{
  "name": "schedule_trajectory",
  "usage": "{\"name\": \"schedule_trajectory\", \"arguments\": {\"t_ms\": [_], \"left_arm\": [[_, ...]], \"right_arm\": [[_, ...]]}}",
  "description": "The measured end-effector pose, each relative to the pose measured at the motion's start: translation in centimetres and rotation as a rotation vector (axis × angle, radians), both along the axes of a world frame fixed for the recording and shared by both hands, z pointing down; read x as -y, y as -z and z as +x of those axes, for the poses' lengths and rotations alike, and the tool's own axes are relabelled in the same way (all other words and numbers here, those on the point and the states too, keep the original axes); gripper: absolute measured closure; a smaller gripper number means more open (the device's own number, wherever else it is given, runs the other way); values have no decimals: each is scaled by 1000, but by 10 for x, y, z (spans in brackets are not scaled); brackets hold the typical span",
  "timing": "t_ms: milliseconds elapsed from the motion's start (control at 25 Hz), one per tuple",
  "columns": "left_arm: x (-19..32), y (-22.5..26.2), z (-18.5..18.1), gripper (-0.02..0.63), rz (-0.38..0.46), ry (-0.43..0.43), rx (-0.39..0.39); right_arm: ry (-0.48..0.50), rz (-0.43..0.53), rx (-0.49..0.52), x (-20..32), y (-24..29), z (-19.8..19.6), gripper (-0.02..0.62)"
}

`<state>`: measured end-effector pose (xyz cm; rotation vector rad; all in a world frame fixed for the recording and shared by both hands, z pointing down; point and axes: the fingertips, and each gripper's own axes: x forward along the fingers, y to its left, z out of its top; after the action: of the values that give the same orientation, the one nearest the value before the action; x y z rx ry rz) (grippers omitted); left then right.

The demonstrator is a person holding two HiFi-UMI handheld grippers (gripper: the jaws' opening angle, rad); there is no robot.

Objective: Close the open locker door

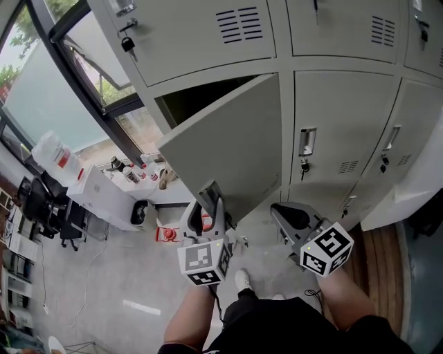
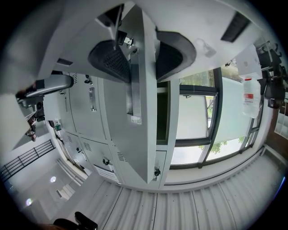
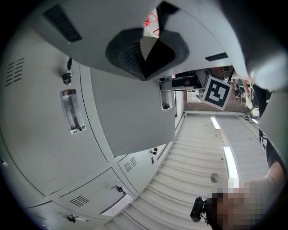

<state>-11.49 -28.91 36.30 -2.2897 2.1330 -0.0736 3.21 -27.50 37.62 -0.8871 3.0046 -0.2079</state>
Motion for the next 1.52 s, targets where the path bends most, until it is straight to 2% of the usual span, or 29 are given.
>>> {"name": "schedule_trajectory", "arguments": {"t_ms": [320, 760, 1040, 1520], "left_arm": [[19, -1, -20, 434, -4, 7, 13], [48, -3, -44, 434, -2, -13, -9], [75, -4, -60, 434, 1, 9, -13], [107, -4, -77, 388, -1, 51, -1]], "right_arm": [[-5, 8, 0, 18, 6, -20, 542], [-8, -1, -27, 41, 6, -51, 541], [-8, -2, -45, 56, 5, -62, 543], [-4, -18, -49, 79, 1, -74, 541]]}}
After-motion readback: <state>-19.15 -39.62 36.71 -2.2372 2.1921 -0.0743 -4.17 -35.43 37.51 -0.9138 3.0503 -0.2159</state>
